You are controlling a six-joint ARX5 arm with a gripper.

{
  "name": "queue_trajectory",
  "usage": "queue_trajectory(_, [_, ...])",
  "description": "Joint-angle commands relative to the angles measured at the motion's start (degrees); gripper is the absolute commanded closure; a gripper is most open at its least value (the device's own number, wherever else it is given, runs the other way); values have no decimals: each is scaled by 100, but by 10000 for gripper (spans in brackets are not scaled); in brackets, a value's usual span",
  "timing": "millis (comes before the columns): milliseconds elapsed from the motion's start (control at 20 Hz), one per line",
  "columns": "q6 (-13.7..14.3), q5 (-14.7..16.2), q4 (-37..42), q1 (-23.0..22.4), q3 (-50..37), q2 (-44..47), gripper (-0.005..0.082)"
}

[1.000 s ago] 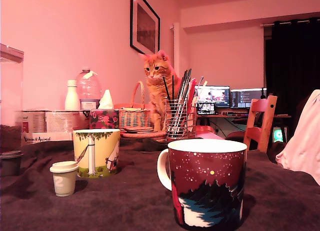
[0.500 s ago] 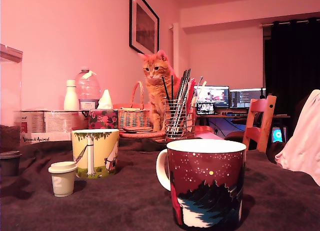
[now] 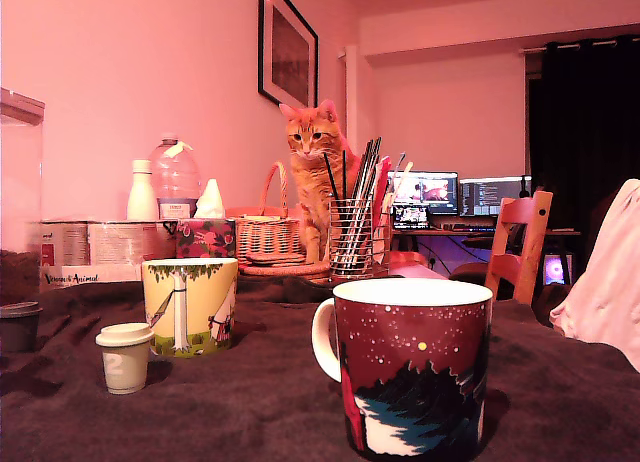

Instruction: Pick up the coffee capsules on the table and drop them inside the coffee cup

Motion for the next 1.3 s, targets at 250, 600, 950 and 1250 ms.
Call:
queue_trajectory(250, [393, -24, 1521, -15, 2, 1167, 208])
queue_trajectory(600, [474, -66, 2894, -15, 2, 2479, 208])
queue_trajectory(950, [472, -59, 4245, -15, 103, 3908, 208])
queue_trajectory(1250, [474, 63, 4570, -15, 557, 5016, 209])
